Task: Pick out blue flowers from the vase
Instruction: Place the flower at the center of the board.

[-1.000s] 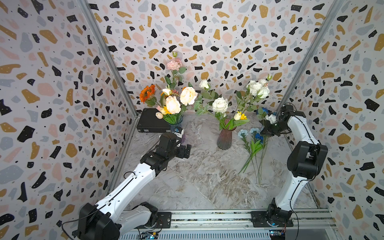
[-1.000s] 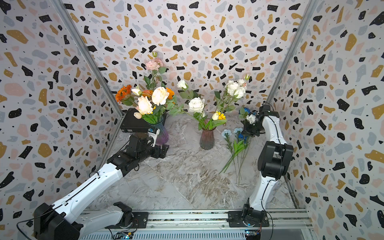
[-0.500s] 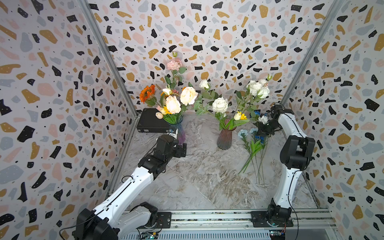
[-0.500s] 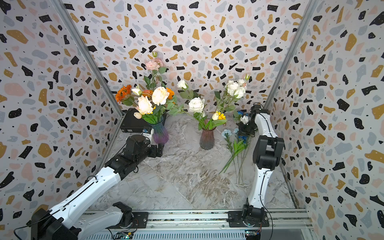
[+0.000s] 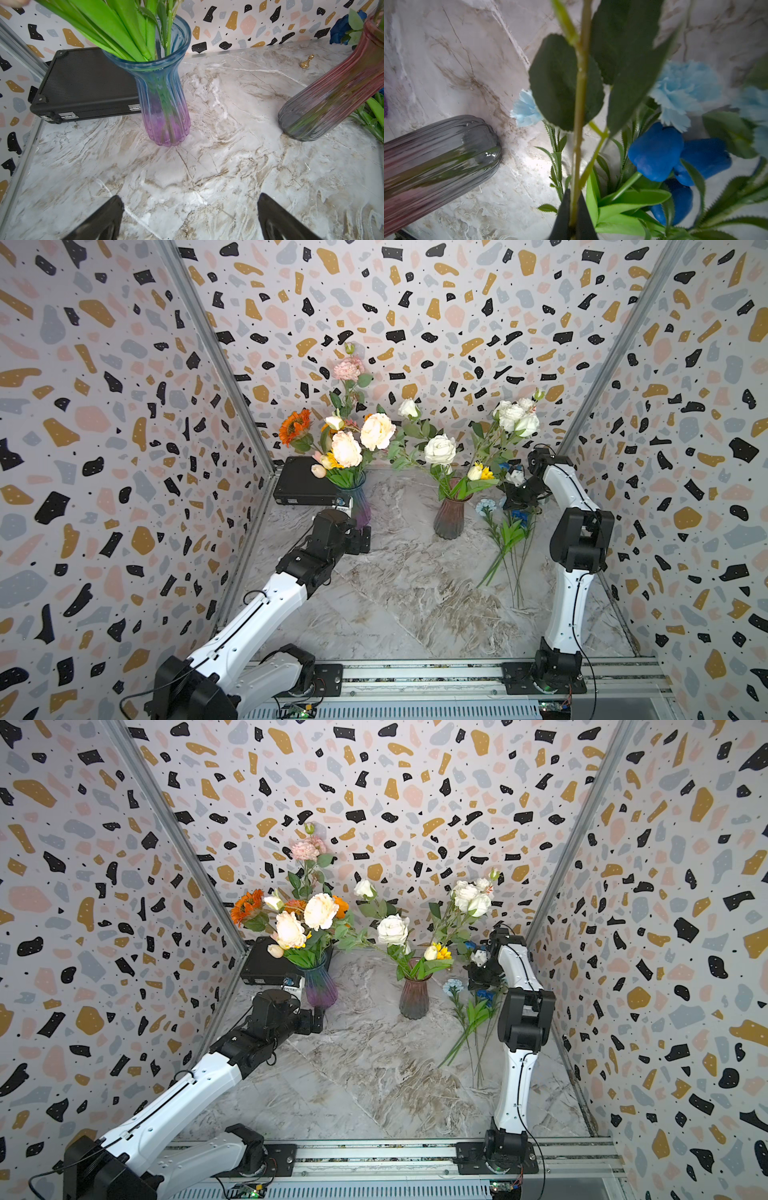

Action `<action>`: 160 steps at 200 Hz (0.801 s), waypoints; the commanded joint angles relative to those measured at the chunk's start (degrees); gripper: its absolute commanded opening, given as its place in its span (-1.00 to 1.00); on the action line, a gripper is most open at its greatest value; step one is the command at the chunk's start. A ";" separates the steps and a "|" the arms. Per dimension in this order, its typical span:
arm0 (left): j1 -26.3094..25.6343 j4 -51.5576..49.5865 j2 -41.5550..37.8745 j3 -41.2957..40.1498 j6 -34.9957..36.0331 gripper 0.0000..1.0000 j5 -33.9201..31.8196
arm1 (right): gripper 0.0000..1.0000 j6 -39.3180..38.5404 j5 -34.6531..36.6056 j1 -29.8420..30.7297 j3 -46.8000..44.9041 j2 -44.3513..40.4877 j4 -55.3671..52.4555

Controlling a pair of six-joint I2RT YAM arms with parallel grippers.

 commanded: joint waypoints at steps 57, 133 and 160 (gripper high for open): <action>0.48 0.26 -0.87 1.28 0.27 0.98 -3.88 | -0.77 1.03 1.86 0.08 4.40 1.85 -1.52; 0.66 0.84 -2.53 0.73 -0.57 0.98 -6.77 | -0.49 1.40 2.23 0.17 3.77 -3.14 -0.85; 0.70 -0.27 -4.66 0.05 -0.42 0.98 -11.36 | -0.39 1.09 4.42 0.20 2.26 -8.55 0.56</action>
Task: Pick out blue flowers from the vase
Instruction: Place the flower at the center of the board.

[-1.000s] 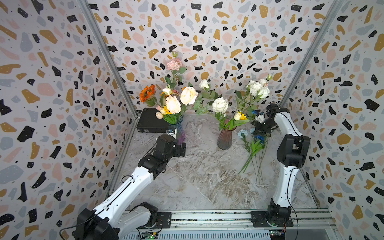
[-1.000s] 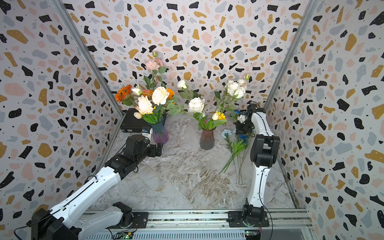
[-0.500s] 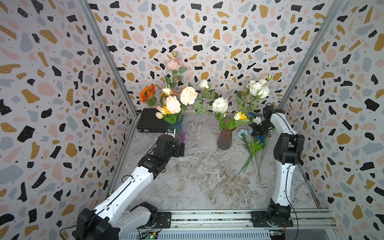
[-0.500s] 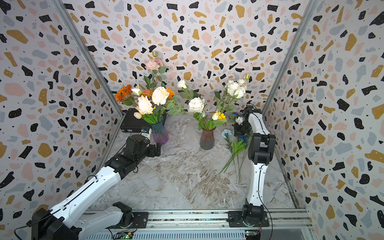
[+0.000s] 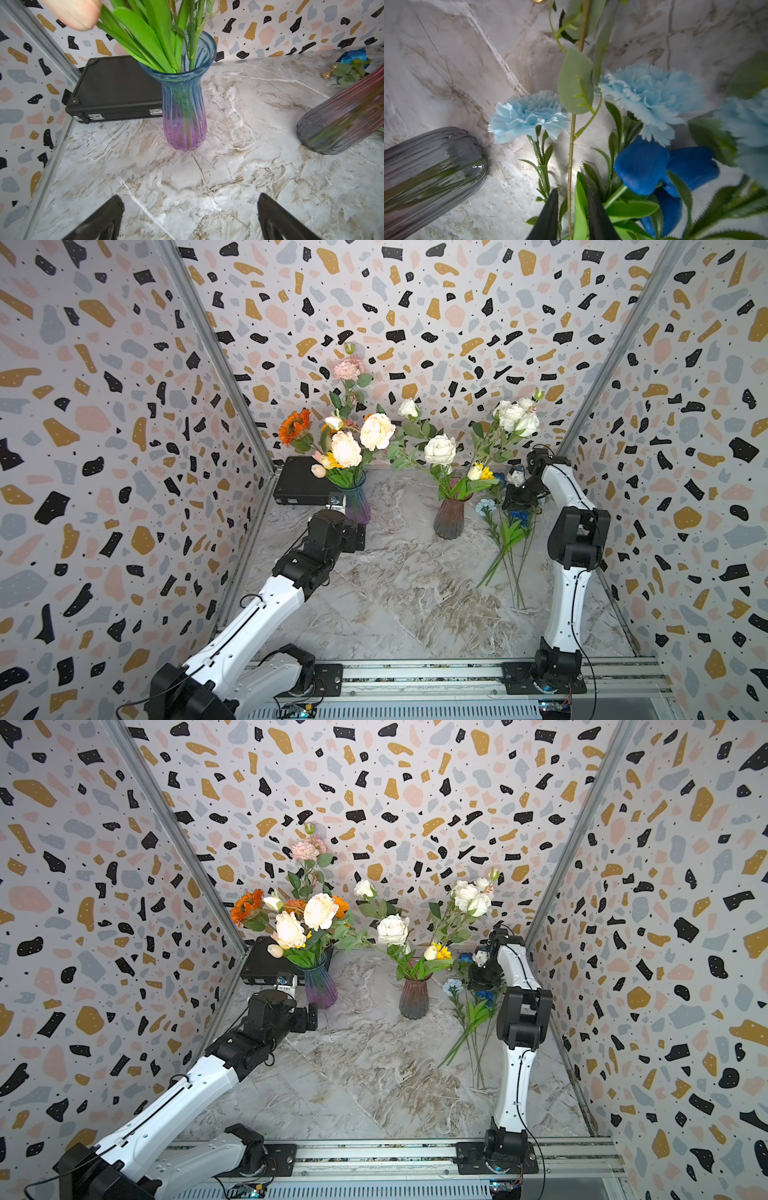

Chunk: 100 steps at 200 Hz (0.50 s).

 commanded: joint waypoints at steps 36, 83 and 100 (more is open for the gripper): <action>0.62 1.67 -8.77 -3.91 -0.56 0.98 -7.19 | -0.01 0.50 3.43 0.21 -5.68 -17.38 4.53; 0.78 5.29 -13.54 -8.28 -0.42 0.98 -10.50 | 0.99 0.76 6.32 0.16 -13.92 -27.08 9.80; 1.28 4.37 -11.24 -6.94 -0.29 0.98 -9.45 | 0.99 1.06 7.91 0.08 -16.02 -30.06 11.06</action>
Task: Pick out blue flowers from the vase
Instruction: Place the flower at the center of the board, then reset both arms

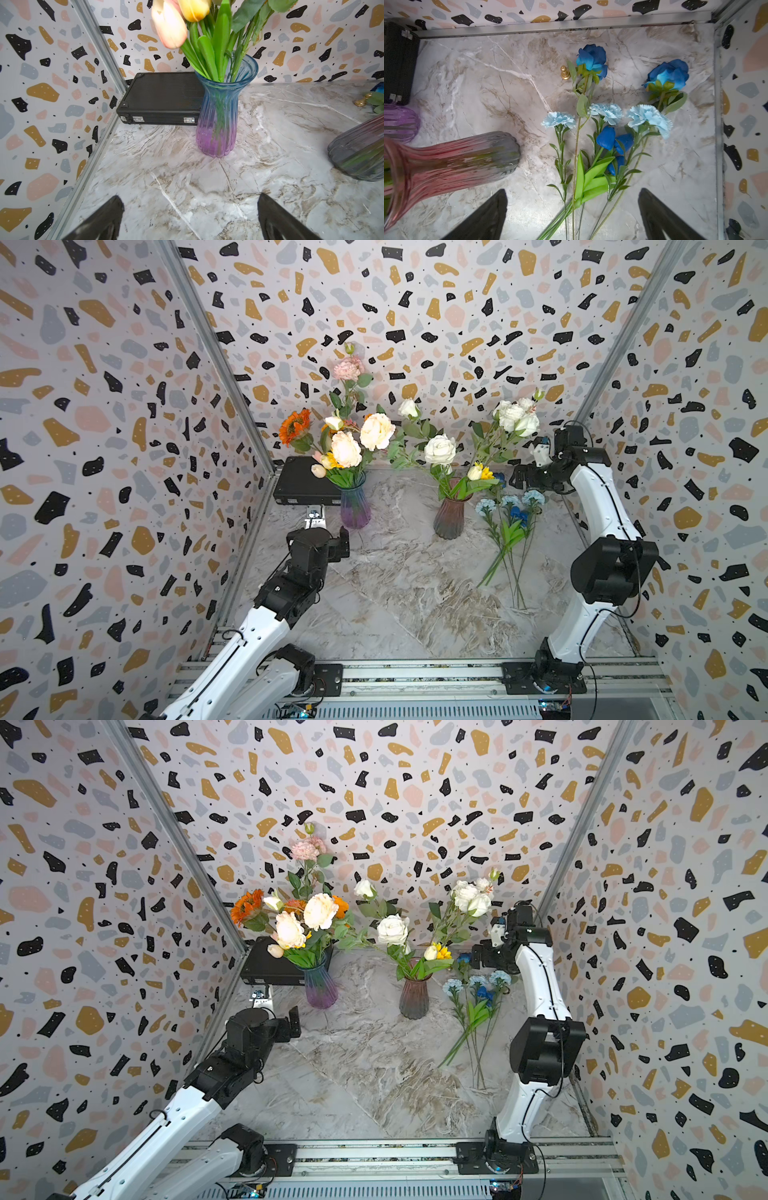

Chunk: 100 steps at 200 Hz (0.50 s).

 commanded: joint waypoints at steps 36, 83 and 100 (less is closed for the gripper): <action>0.85 0.81 6.41 3.80 -0.83 0.98 0.47 | 0.99 1.90 13.16 -0.01 -8.05 -9.69 5.43; 3.32 -1.82 7.49 5.27 -4.10 0.98 -6.62 | 0.99 4.85 15.07 -1.75 -14.76 -15.18 8.37; 5.84 -1.93 7.77 5.36 -4.16 0.98 -2.19 | 0.99 5.34 17.00 -2.27 -17.33 -17.22 9.42</action>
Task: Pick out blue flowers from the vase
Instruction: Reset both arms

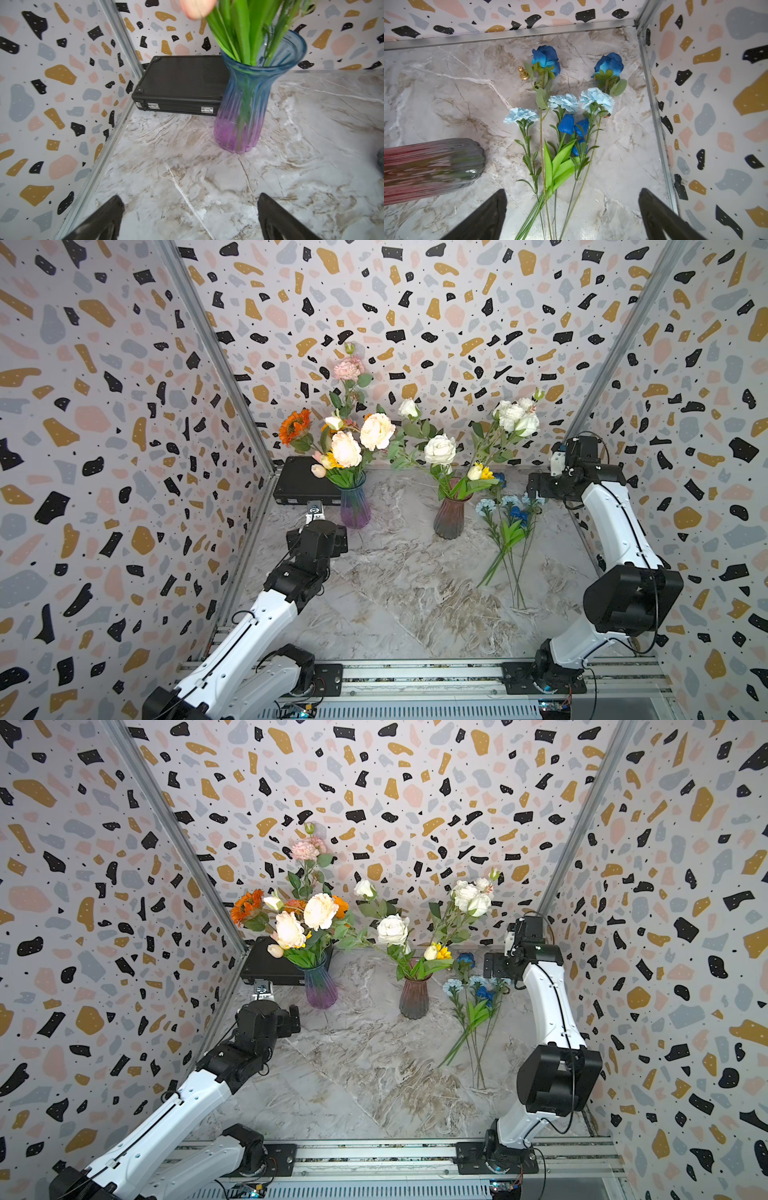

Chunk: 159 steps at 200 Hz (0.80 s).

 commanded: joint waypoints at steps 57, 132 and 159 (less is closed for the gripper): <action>18.93 5.72 -1.71 -4.16 -0.81 0.98 19.79 | 0.99 1.98 1.67 -2.57 -20.92 -15.53 17.11; 29.98 26.49 2.74 -15.47 4.76 0.98 38.06 | 0.99 5.16 -0.94 -2.77 -54.22 -23.33 53.32; 33.45 38.38 6.98 -19.62 3.28 0.98 41.38 | 0.99 3.96 2.46 -2.74 -60.63 -26.37 59.36</action>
